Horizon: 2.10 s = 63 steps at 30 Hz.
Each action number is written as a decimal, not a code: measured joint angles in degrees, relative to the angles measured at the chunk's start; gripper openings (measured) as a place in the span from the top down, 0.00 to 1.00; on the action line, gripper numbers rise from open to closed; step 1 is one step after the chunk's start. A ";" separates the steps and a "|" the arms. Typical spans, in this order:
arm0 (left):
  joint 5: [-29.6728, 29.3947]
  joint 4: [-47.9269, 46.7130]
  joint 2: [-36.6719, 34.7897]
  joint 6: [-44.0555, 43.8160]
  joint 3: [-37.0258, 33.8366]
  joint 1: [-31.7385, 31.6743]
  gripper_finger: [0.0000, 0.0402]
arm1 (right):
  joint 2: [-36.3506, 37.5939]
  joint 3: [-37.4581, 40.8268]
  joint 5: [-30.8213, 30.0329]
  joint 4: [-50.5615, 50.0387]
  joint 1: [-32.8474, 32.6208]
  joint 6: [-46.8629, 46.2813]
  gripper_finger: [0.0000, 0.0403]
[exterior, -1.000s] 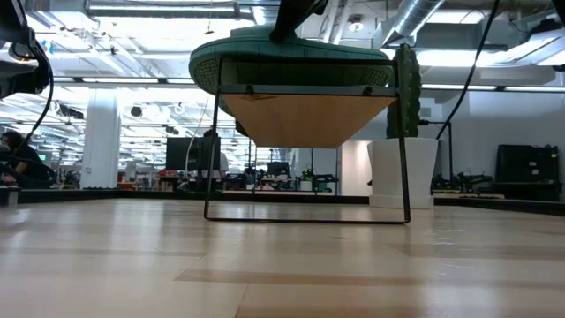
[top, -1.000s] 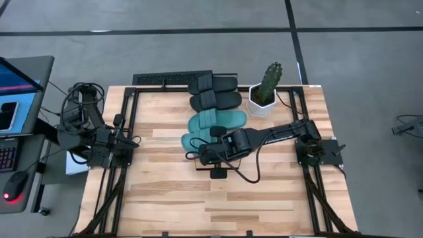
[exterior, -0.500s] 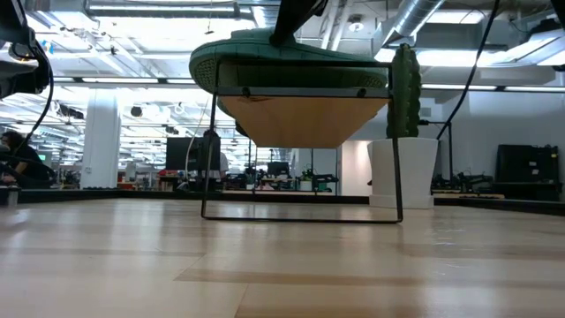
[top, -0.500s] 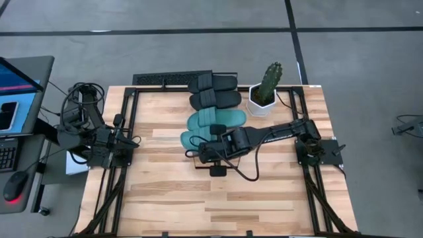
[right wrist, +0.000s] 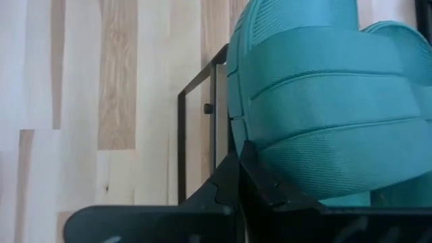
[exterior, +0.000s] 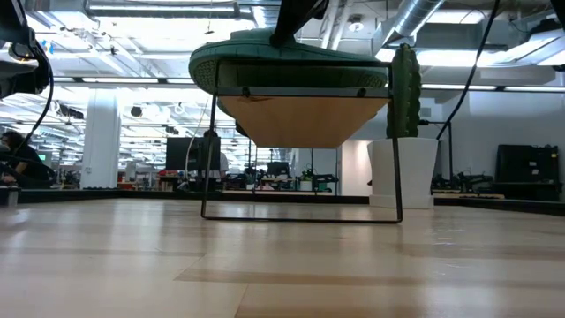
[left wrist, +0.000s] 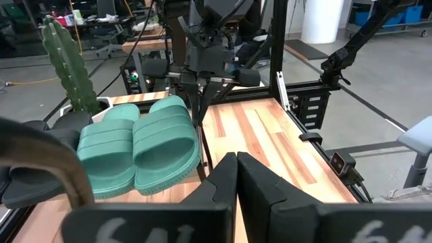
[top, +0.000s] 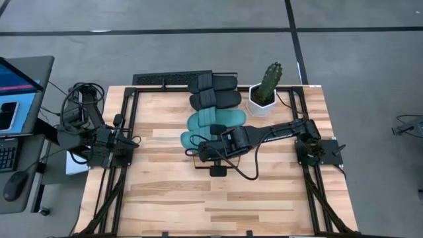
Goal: Pick and place slides into the shelf
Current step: Put the green slipper on the shelf, then adjust the black and green slippers
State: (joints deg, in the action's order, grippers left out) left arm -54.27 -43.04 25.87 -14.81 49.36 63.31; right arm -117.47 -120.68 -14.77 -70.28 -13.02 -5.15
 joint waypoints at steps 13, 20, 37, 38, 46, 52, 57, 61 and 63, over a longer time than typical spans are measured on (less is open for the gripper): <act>0.34 0.01 0.00 -0.02 0.00 0.00 1.00 | 0.75 0.00 -4.81 8.50 -3.07 5.78 1.00; 0.43 0.01 0.00 -1.05 -0.01 0.00 1.00 | 0.68 0.00 -13.62 9.40 -2.24 8.25 1.00; 0.56 0.01 0.02 -1.51 -0.02 0.00 1.00 | -3.39 -0.23 -10.63 6.90 1.33 7.78 1.00; 0.57 0.01 0.02 -1.51 -0.02 0.00 1.00 | -4.09 -0.33 -9.97 6.99 1.33 7.58 1.00; 0.56 0.01 0.02 -1.51 -0.02 0.00 1.00 | -5.21 -0.23 -6.00 6.02 1.81 6.09 1.00; 0.58 0.01 0.02 -1.51 -0.02 0.00 1.00 | -4.38 0.01 -11.30 6.37 1.95 5.58 1.00; 0.58 0.00 0.02 -1.51 -0.02 0.00 1.00 | -2.39 0.24 -19.47 7.48 1.29 6.54 1.00; 0.58 -0.01 0.02 -1.51 -0.02 0.00 1.00 | -0.02 0.24 -24.03 8.49 0.88 6.66 1.00; 0.58 0.01 0.02 -1.51 -0.02 0.00 1.00 | 0.96 0.24 -25.88 8.73 0.54 6.39 1.00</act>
State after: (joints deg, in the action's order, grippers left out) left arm -53.69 -43.03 25.89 -16.32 49.34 63.31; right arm -116.51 -120.44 -40.65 -61.55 -12.48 1.25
